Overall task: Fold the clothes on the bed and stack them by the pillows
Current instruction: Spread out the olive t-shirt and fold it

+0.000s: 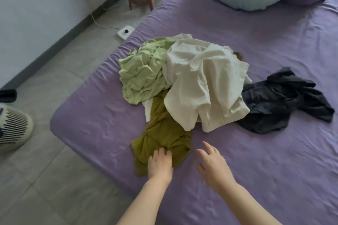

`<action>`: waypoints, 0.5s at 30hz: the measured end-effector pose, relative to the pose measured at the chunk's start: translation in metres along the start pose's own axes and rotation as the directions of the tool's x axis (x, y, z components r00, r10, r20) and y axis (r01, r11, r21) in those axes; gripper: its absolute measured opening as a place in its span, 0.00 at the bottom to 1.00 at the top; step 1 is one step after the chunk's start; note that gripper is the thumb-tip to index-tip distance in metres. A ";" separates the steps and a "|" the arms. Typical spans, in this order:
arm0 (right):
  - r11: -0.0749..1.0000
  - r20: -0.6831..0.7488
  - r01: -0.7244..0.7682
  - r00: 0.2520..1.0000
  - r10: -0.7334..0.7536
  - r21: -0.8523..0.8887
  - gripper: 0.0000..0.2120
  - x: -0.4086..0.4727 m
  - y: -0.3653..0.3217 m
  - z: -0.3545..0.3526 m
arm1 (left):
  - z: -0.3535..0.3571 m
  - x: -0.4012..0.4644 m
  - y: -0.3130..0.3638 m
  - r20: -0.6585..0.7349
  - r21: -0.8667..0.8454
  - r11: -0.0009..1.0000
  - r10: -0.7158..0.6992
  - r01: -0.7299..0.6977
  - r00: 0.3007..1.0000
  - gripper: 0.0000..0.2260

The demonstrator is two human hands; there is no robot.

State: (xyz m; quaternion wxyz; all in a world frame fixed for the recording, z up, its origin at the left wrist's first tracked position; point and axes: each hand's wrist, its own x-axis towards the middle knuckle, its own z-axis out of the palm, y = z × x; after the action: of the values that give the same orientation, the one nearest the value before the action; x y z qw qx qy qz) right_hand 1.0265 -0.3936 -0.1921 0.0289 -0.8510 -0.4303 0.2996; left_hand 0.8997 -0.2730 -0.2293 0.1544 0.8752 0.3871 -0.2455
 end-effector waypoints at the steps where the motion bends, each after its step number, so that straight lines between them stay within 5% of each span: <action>1: 1.000 0.000 0.000 1.000 0.000 0.007 0.18 0.005 0.000 0.004 | 0.005 0.008 -0.004 -0.018 0.049 0.999 0.022 -0.021 1.000 0.16; 4: 1.000 0.005 0.006 1.000 -0.006 0.019 0.17 0.011 -0.001 0.006 | 0.009 0.020 -0.015 -0.060 0.036 0.995 0.099 -0.097 0.993 0.13; 6: 0.998 -0.016 0.023 1.000 -0.022 0.063 0.18 0.010 -0.005 0.001 | -0.001 0.018 -0.022 -0.105 -0.210 0.972 0.088 -0.108 0.991 0.11; 9: 0.988 -0.094 0.079 0.993 -0.066 0.136 0.19 0.007 -0.019 -0.017 | -0.037 0.006 -0.026 -0.078 -0.656 0.750 0.045 -0.085 0.996 0.07; 15: 0.944 -0.197 0.150 0.976 -0.094 0.293 0.26 0.008 -0.057 -0.080 | -0.163 -0.008 -0.024 -0.192 -0.698 0.658 0.207 -0.282 0.959 0.07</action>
State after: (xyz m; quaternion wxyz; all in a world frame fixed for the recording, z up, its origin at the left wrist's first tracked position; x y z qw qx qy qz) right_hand 1.0318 -0.3356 -0.1129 0.2176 -0.8315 -0.4263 0.2821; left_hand 0.9281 -0.1872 -0.0912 0.4972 0.7991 0.3378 -0.0091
